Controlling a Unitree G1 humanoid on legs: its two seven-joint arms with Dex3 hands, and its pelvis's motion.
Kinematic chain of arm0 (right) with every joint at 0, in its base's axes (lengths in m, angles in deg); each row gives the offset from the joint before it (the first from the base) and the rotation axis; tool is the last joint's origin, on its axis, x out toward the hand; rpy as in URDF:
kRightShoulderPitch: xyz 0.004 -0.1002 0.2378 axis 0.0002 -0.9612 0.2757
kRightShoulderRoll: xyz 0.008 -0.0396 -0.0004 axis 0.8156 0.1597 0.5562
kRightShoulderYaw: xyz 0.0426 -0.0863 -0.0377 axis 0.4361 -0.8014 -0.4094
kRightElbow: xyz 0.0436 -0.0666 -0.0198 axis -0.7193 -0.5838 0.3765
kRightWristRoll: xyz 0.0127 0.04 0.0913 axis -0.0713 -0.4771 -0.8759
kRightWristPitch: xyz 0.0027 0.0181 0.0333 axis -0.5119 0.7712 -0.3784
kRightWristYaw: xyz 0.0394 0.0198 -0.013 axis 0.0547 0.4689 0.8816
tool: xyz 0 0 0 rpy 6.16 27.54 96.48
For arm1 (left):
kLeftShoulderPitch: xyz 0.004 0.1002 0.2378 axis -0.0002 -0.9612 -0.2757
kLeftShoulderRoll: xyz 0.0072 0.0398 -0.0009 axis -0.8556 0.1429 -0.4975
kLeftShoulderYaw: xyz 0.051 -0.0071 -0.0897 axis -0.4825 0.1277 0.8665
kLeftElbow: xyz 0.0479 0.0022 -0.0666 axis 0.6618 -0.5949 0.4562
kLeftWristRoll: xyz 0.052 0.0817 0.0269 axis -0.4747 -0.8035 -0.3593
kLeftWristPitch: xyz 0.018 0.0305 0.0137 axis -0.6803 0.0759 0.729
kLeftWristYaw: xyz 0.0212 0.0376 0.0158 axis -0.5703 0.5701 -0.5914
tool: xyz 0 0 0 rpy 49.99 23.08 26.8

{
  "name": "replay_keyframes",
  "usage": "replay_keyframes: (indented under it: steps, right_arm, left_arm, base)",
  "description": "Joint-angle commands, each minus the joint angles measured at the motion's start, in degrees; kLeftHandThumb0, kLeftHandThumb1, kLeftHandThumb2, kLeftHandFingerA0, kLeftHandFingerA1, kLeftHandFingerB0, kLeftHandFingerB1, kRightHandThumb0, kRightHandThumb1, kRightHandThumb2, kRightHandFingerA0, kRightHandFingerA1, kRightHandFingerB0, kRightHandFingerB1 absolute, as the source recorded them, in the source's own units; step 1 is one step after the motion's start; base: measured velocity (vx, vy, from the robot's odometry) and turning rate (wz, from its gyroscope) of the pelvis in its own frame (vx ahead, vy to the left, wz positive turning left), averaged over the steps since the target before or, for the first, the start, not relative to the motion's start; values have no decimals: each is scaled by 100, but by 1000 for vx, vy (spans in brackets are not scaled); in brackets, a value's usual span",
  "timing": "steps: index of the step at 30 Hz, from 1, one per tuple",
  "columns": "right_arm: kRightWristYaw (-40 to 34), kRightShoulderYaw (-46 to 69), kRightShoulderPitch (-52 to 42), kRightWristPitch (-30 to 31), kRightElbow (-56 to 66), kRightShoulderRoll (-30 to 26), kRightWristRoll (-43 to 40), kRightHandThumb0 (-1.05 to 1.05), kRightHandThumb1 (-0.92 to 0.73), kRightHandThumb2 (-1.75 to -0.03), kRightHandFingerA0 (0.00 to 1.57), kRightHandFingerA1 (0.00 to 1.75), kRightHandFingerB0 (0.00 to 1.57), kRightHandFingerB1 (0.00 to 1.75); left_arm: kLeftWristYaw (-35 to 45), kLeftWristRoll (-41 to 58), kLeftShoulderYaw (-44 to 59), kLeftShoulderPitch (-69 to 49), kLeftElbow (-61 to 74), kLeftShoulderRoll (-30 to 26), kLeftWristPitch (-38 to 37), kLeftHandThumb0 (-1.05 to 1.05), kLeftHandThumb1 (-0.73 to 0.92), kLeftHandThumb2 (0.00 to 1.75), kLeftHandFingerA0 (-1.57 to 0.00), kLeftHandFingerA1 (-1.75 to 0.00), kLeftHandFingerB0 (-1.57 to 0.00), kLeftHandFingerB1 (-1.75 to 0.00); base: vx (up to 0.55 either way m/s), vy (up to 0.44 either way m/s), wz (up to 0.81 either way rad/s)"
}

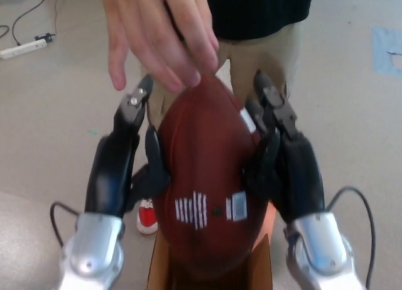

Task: Use both hands to pick up a football from a person and place it into a container beneath

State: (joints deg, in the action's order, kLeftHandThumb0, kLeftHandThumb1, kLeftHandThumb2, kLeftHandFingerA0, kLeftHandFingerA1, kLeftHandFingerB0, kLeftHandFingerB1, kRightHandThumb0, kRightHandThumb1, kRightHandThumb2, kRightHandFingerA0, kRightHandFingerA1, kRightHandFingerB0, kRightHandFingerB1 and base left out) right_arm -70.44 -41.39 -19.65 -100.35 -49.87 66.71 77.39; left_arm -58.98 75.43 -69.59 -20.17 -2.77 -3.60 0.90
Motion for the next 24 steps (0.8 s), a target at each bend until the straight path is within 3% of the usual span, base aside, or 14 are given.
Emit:
replay_keyframes:
  steps: [1,2,3,4,5,6,7,9,13,14,16,18,19,24]
  right_arm:
    - [405,-28,540,-201,-140,96,-107,-84,-92,-119,0,10,0,8]
    - [423,10,595,-215,-158,83,-136,-84,-92,-118,0,11,0,8]
    - [434,61,694,-213,-202,58,-154,-85,-92,-119,0,10,0,8]
    - [439,88,749,-203,-225,43,-160,-85,-92,-119,0,10,0,8]
    - [446,129,837,-200,-274,30,-173,-86,-92,-119,0,10,0,7]
    - [459,180,950,-205,-349,15,-191,-86,-92,-119,0,10,0,7]
    - [466,211,1044,-227,-438,-5,-182,-85,-92,-119,0,10,0,7]
    - [481,234,1173,-329,-641,-79,-98,-84,-91,-119,0,11,0,8]
    - [310,368,1495,-585,-1308,-452,254,-87,-90,-118,0,9,0,7]
    - [150,546,1526,-615,-1506,-548,238,-89,-88,-118,0,11,0,7]
    - [60,807,1549,-644,-1687,-709,143,-88,-88,-118,0,13,0,7]
    - [39,1061,1430,-667,-1745,-951,88,-87,-89,-118,0,15,0,8]
    - [50,1153,1387,-744,-1843,-1049,74,-86,-88,-117,1,20,0,9]
    - [116,1308,1058,-1017,-2331,-1320,147,-80,-85,-113,2,24,1,13]
  left_arm:
    - [378,217,-214,672,-389,232,-424,-76,84,116,0,-16,0,-18]
    - [372,195,-222,762,-457,227,-453,-77,85,117,0,-16,0,-17]
    - [355,199,-215,890,-555,237,-463,-78,79,97,0,-4,0,-12]
    - [346,208,-208,958,-606,248,-460,-78,79,97,0,-4,0,-12]
    - [339,231,-183,1065,-698,263,-490,-79,86,116,0,-13,0,-15]
    - [331,268,-145,1199,-826,279,-549,-79,86,116,0,-13,0,-14]
    - [313,263,-114,1301,-942,265,-610,-77,79,97,0,-4,0,-11]
    - [298,201,-86,1406,-1100,189,-672,-78,79,98,0,-6,0,-11]
    - [410,249,248,1618,-1618,-213,-505,-80,83,103,0,-5,0,-5]
    - [492,544,605,1683,-1846,-365,-367,-87,90,117,0,-10,0,-7]
    - [691,732,1009,1813,-2346,-740,-441,-82,91,117,0,-12,0,-8]
    - [990,977,1463,1931,-2955,-1193,-551,-84,80,99,0,-2,0,0]
    - [1002,984,1617,1971,-3241,-1377,-660,-87,88,121,0,-13,0,-9]
    - [1295,1160,2202,1924,-4330,-2051,-989,-89,89,119,0,-13,0,-7]
  base:
    - [0,0,0]
    - [0,0,0]
    - [0,0,0]
    - [0,0,0]
    - [0,0,0]
    - [0,0,0]
    - [0,0,0]
    - [0,0,0]
    - [0,0,0]
    - [0,0,0]
    - [0,0,0]
    - [0,0,0]
    - [0,0,0]
    - [0,0,0]
